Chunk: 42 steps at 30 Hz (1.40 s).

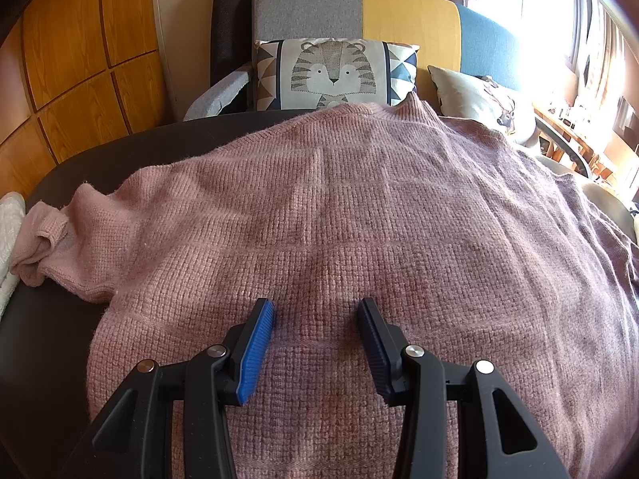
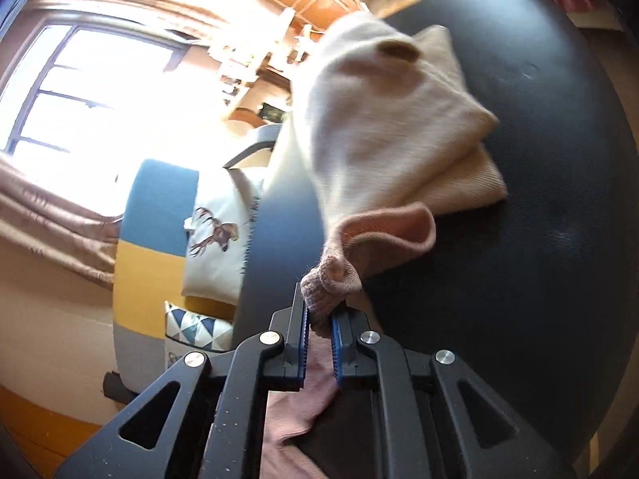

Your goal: Fold clothes

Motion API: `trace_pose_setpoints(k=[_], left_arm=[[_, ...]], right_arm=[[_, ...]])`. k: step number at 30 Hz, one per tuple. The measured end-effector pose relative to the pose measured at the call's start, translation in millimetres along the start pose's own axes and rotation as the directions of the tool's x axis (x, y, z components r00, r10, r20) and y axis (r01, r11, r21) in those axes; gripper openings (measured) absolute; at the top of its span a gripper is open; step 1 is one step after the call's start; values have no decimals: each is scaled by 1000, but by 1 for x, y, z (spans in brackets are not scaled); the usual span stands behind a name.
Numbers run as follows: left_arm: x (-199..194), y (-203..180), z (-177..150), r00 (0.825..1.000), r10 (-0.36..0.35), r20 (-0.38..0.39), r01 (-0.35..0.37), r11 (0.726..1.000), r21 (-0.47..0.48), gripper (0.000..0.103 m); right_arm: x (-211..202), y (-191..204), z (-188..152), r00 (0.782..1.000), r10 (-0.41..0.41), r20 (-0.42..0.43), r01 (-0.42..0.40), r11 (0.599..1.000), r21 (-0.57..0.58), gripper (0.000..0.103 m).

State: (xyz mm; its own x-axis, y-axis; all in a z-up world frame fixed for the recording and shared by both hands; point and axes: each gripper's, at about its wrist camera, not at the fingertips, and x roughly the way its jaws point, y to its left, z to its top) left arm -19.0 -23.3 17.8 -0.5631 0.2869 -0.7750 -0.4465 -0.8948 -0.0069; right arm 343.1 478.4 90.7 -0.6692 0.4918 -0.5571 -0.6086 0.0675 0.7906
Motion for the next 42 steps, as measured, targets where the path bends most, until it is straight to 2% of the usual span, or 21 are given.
trace_pose_setpoints(k=[4,6,8,11,15,19,23,30,34,39,42], left_arm=[[0,2,0,1000,-11,1,11,1000,-9,46],[0,3,0,1000,-22,1,22,1000,-18,46],[0,4,0,1000,-28,2,28,999,-23,46],[0,4,0,999,-34,4,34,999,-28,46],[1,6,0,999,-47,7,47,998,-38,46],[2,7,0,998,-54,9,55,998,-43,46],[2,9,-1,998,-64,12,65,997,-50,46],[1,11,-3,996,-82,16,83,995,-63,46],[2,11,-3,996,-90,18,91,994,-68,47],[2,11,-3,995,-94,21,95,993,-69,48],[2,10,-4,996,-92,23,93,993,-67,48]], right_arm=[[7,114,-13,992,123,-20,-125,974,-191,10],[-2,150,-40,985,164,-45,-170,947,-271,10],[8,195,-63,978,196,-79,-211,918,-336,10],[14,230,-97,964,227,-139,-265,872,-412,10],[12,256,-141,941,242,-236,-329,816,-475,10],[6,263,-193,918,217,-331,-372,760,-533,10],[18,266,-251,888,167,-429,-408,717,-565,10],[51,235,-358,821,21,-571,-440,660,-608,10],[68,212,-400,777,-55,-628,-444,659,-607,10],[77,194,-435,742,-105,-663,-464,633,-620,10],[79,185,-455,725,-143,-674,-480,597,-643,10]])
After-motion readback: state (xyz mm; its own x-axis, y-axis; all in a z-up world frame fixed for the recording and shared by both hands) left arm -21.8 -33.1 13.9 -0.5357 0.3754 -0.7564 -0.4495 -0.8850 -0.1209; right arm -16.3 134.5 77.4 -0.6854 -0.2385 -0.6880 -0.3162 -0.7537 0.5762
